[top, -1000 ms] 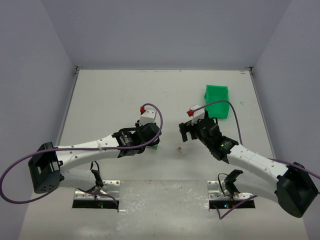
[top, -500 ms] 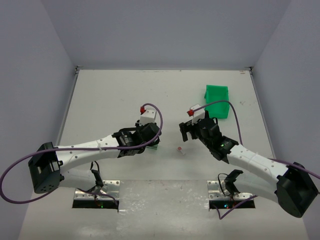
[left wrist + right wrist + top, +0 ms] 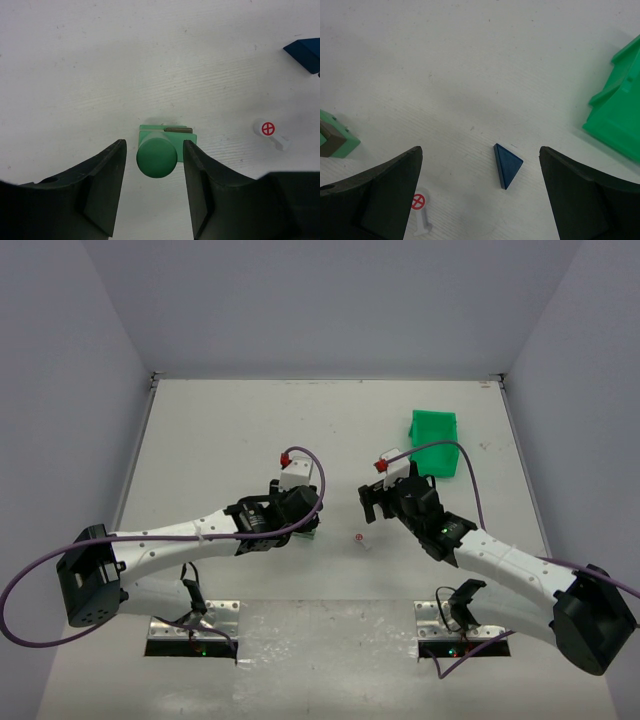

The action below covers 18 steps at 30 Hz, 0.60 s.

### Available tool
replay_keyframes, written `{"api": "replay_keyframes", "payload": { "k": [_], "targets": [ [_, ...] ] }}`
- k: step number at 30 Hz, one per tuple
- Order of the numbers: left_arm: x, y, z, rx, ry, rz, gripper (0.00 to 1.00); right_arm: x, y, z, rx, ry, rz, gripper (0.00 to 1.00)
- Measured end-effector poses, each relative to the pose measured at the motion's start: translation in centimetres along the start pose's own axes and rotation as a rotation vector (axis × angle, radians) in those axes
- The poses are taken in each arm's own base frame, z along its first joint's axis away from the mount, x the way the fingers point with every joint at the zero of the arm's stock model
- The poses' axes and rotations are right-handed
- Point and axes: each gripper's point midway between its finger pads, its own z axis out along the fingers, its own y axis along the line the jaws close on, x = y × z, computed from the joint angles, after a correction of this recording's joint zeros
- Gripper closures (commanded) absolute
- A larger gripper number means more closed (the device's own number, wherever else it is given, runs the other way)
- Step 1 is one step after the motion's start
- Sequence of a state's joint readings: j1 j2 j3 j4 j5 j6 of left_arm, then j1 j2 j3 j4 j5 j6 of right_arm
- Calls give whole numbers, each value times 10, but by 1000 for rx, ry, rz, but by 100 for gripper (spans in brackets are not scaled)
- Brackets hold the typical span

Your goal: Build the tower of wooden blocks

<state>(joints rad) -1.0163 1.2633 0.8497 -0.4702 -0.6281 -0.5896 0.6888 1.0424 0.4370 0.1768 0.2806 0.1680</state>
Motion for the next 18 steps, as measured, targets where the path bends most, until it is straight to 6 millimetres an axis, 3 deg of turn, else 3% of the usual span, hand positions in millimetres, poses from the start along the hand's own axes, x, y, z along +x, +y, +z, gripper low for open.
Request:
{"api": "replay_keyframes", "payload": {
  "k": [4, 12, 18],
  "targets": [
    [0, 0, 0, 0, 0, -3, 43, 0, 0, 0, -1, 0, 0, 1],
    [-1, -3, -4, 26, 4, -2, 18, 6, 4, -1, -27, 26, -5, 1],
    [-30, -9, -25, 94, -68, -62, 12, 7, 14, -4, -77, 64, 3, 1]
  ]
}}
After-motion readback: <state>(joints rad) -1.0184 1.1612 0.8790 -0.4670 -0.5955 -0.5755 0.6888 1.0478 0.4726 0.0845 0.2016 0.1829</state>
